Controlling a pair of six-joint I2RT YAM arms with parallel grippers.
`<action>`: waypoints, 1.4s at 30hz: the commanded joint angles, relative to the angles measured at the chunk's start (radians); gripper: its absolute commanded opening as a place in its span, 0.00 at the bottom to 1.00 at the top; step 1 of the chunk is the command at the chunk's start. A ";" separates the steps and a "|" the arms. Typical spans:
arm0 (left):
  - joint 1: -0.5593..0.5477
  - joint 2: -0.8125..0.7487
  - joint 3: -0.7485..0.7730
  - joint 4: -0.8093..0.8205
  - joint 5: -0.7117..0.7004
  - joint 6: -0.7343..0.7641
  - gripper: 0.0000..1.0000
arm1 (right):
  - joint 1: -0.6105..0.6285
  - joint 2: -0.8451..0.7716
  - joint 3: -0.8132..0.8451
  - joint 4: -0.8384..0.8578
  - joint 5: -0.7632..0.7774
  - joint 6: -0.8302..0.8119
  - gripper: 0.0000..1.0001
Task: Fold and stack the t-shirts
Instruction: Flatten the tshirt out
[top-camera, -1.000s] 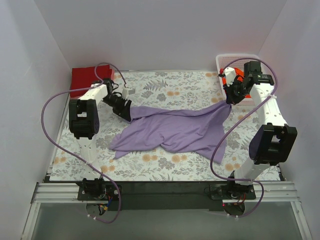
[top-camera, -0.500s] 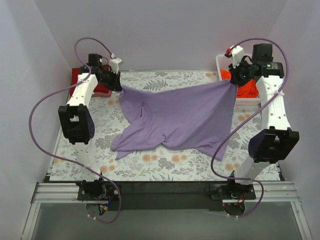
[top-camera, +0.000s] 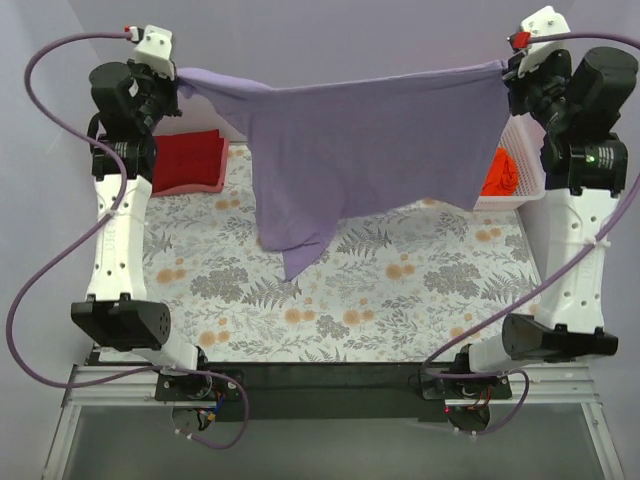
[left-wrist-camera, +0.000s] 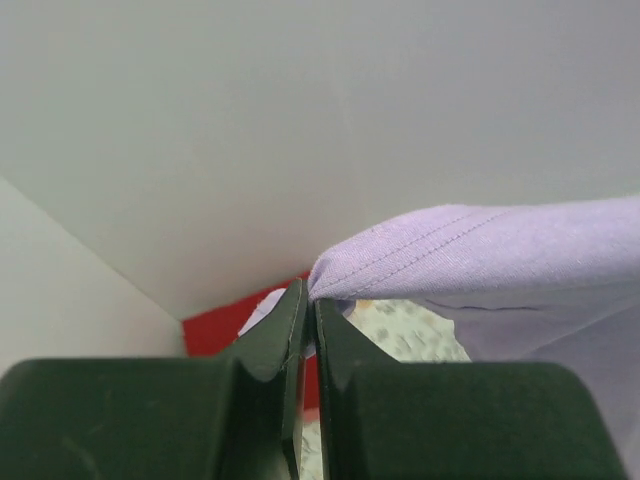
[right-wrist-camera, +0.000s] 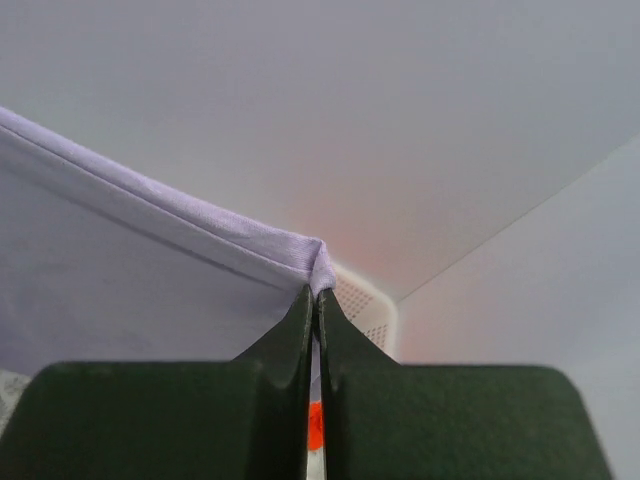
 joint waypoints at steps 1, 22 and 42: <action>0.021 -0.164 -0.036 0.162 -0.164 -0.023 0.00 | -0.003 -0.150 -0.057 0.268 0.077 0.037 0.01; 0.029 -0.684 -0.148 0.294 -0.392 0.205 0.00 | -0.003 -0.598 -0.270 0.618 0.199 -0.093 0.01; 0.026 -0.444 -0.928 0.357 -0.005 0.145 0.00 | 0.075 -0.456 -1.161 0.730 -0.159 -0.272 0.01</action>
